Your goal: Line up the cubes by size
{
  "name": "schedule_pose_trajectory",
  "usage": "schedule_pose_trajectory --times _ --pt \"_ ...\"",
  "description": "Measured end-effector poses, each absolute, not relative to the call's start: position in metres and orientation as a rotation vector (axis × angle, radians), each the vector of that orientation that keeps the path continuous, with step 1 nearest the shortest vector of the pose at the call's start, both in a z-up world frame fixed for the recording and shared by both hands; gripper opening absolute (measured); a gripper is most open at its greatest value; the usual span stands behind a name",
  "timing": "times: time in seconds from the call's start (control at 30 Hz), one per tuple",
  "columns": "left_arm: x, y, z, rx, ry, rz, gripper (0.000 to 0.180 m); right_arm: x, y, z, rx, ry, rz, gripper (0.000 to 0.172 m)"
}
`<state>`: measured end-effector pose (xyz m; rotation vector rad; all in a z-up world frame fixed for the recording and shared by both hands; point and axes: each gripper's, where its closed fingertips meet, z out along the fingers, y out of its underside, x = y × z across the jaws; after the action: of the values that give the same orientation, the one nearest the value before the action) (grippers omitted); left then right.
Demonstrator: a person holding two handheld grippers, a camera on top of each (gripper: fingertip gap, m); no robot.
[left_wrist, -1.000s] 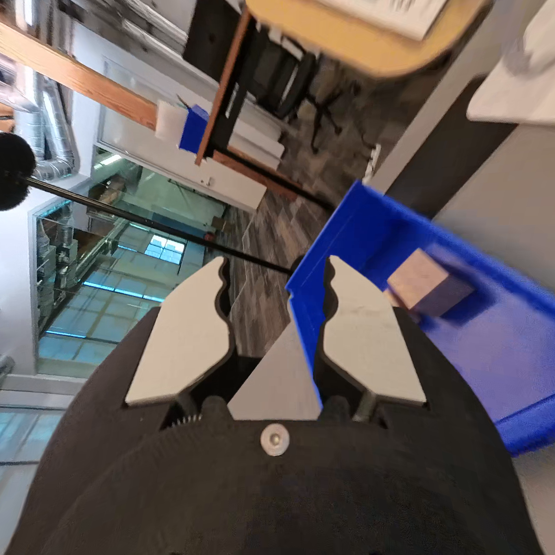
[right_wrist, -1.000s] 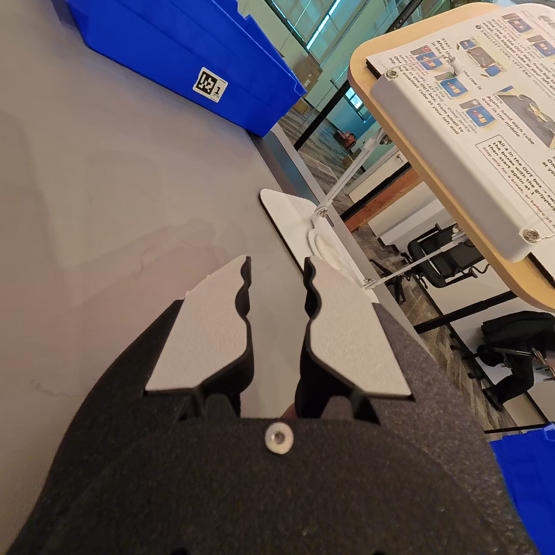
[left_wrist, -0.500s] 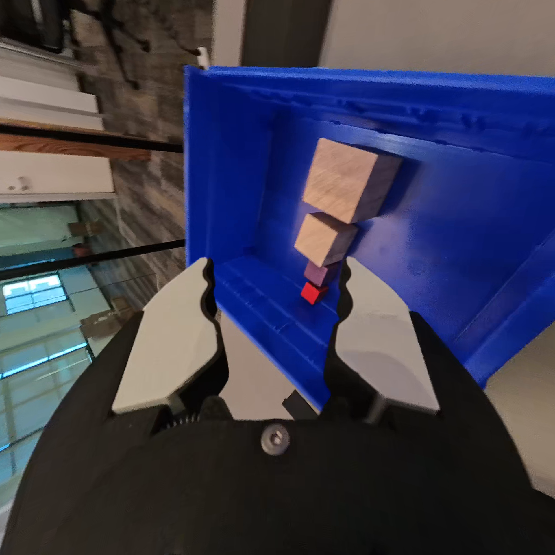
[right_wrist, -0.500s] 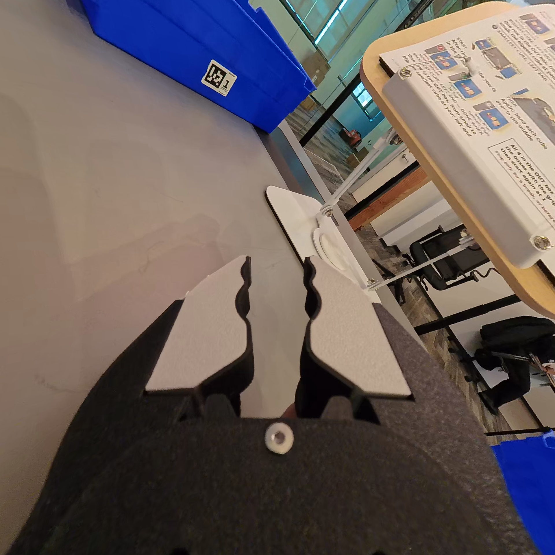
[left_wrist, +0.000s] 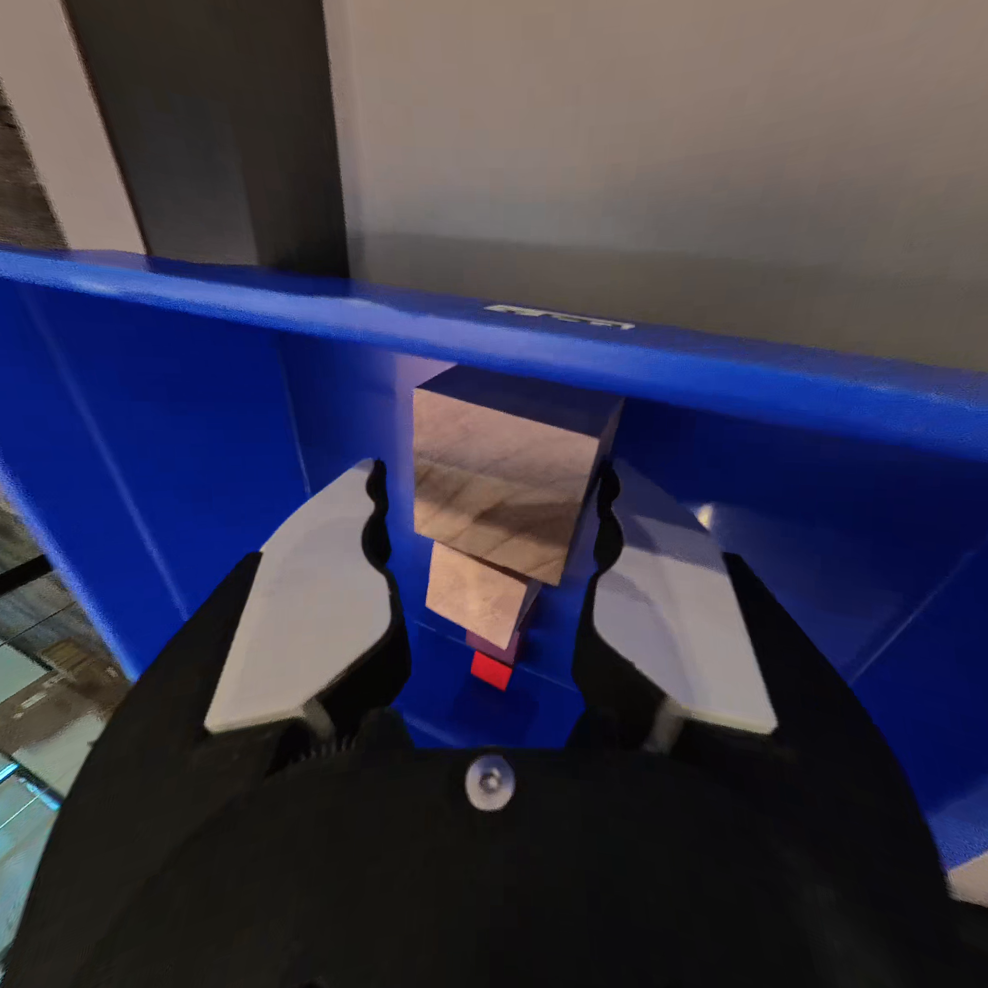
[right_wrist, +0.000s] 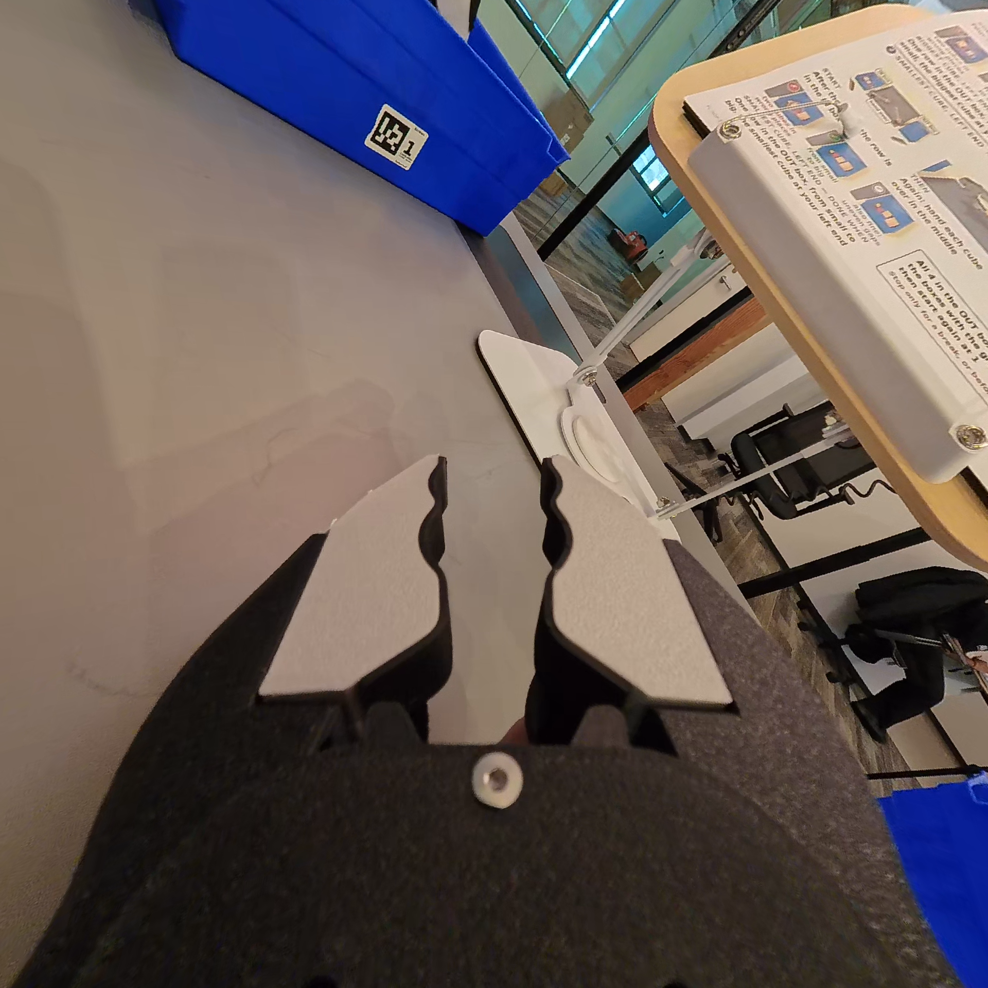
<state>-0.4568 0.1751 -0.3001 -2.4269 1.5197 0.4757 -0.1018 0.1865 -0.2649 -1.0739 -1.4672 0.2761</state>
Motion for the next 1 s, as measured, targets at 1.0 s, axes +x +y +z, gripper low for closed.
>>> schedule_pose_trajectory --times 1.0 --pt "-0.263 0.117 -0.064 -1.508 0.909 0.091 0.065 -0.141 0.144 -0.096 -0.812 -1.269 0.865 0.053"
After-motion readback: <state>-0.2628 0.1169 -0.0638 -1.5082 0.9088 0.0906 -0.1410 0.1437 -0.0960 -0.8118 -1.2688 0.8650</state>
